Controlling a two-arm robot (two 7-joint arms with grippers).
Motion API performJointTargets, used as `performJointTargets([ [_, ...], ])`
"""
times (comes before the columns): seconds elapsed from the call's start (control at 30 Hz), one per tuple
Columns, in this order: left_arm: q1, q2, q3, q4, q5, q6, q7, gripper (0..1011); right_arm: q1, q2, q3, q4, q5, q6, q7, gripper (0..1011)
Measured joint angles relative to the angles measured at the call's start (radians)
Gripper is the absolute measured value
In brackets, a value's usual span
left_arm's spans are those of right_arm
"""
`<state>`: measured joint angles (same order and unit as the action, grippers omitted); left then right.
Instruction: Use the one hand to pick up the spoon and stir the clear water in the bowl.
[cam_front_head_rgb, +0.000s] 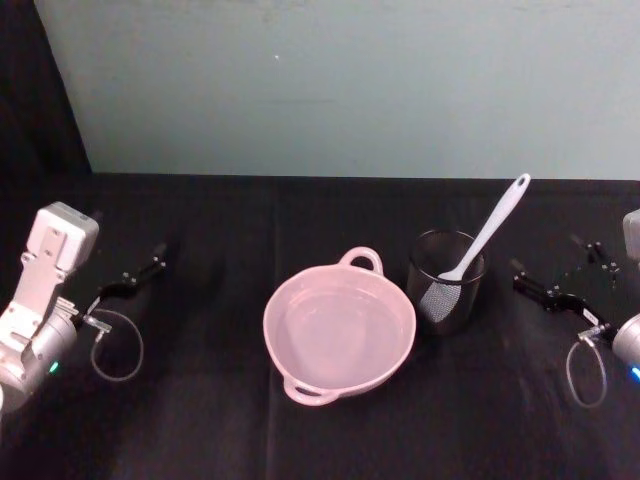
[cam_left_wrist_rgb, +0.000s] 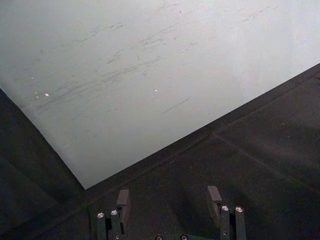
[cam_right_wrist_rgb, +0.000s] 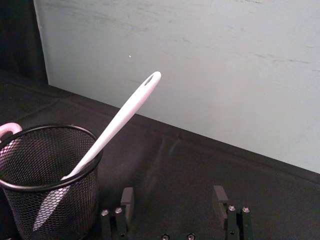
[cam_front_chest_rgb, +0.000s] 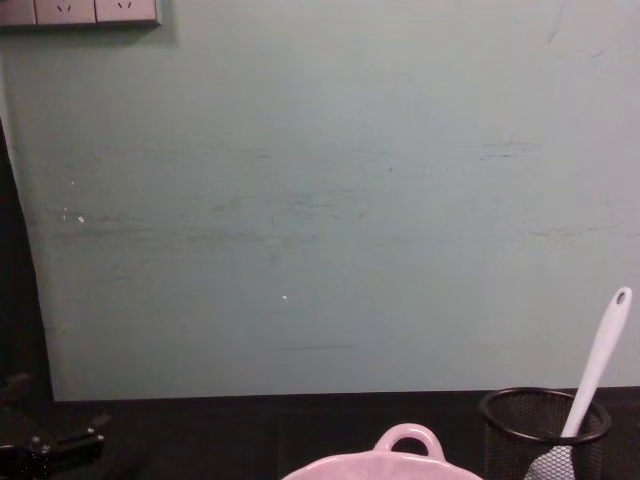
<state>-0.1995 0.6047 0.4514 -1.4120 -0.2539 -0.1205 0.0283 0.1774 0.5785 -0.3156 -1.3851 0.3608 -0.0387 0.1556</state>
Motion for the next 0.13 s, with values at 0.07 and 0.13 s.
performJointTargets([
  [0.07,0.0,0.0,0.0,0.0,0.0,0.0,0.0,1005,0.0,0.0,0.0,0.0,0.0,0.0,0.0,1003],
  [0.13,0.0,0.0,0.0,0.0,0.0,0.0,0.0,1005,0.0,0.0,0.0,0.0,0.0,-0.001,0.0,1003],
])
